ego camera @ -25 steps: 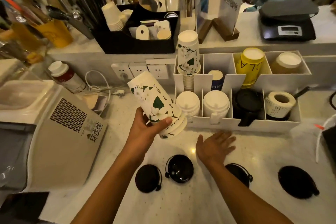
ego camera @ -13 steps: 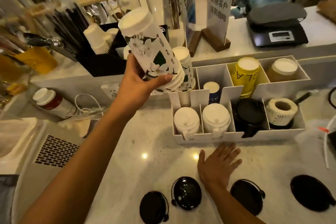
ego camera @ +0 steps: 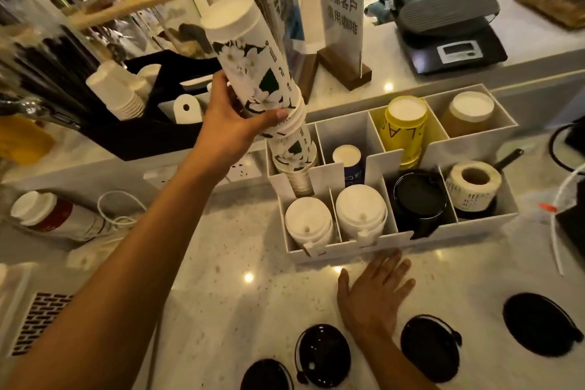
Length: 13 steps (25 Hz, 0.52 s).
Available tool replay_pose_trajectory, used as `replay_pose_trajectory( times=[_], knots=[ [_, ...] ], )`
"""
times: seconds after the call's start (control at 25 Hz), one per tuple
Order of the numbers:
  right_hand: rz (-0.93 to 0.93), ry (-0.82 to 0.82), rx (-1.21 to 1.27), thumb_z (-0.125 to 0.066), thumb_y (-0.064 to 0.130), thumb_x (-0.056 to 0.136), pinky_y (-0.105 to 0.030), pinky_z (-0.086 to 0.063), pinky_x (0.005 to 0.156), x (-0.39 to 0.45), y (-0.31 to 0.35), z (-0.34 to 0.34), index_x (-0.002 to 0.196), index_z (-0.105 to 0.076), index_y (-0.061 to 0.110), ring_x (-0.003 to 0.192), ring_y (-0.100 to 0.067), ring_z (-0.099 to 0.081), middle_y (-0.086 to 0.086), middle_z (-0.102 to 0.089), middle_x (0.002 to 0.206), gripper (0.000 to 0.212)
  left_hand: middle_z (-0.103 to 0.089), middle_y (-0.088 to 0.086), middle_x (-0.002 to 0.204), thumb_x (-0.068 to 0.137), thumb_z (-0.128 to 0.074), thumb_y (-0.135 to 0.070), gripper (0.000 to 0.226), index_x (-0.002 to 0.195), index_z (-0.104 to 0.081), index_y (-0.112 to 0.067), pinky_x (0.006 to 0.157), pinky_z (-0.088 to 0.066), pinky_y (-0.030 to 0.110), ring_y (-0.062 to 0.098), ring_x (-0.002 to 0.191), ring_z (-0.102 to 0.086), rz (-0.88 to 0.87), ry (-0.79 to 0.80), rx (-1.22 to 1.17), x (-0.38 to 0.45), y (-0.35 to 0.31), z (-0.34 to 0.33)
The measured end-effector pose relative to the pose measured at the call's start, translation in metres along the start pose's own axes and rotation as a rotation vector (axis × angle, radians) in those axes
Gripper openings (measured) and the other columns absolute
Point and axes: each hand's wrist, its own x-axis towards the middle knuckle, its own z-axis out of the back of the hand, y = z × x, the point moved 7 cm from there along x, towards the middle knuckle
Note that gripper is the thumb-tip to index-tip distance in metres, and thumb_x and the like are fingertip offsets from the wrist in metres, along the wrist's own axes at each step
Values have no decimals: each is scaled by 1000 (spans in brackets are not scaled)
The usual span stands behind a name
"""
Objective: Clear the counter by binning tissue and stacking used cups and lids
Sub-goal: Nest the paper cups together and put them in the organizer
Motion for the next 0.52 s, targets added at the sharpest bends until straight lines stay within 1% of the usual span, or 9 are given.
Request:
replay_pose_trajectory(
  times=[0.16,0.32,0.4,0.48,0.52],
  knots=[
    [10,-10,-11,-38,61,85,-65,-3,117,-1,0,2,153,-12,-7,148,-50,-2,-33,-7,160,99,-61,-4,137,74,-88,-19,86,143,-38,-22,100,-54,44,13,124,-61,27,51,23,4,17,-7],
    [7,3,-20,-37,62,87,-64,-3,118,-2,1,2,153,-12,-6,149,-49,1,-32,-5,161,98,-63,-7,134,73,-89,-23,84,142,-42,-24,101,-54,40,9,121,-62,57,104,63,10,33,-11],
    [7,-1,-20,-37,62,87,-64,-3,118,-1,1,3,153,-13,-6,149,-48,1,-32,-5,161,98,-64,-12,131,73,-89,-24,84,142,-42,-26,98,-54,31,4,119,-62,67,123,75,12,42,-15],
    [13,-2,-19,-38,61,87,-64,-2,118,-2,2,4,154,-12,-6,149,-48,1,-32,-5,161,97,-65,-21,124,72,-89,-25,84,141,-42,-28,85,-54,14,-8,111,-62,73,145,103,11,49,-18],
    [15,-3,-19,-37,61,88,-64,-2,118,-2,3,4,154,-12,-6,149,-48,2,-32,-5,161,97,-64,-26,120,72,-89,-26,83,141,-42,-30,78,-52,7,-14,107,-61,80,155,111,11,53,-20]
  ],
)
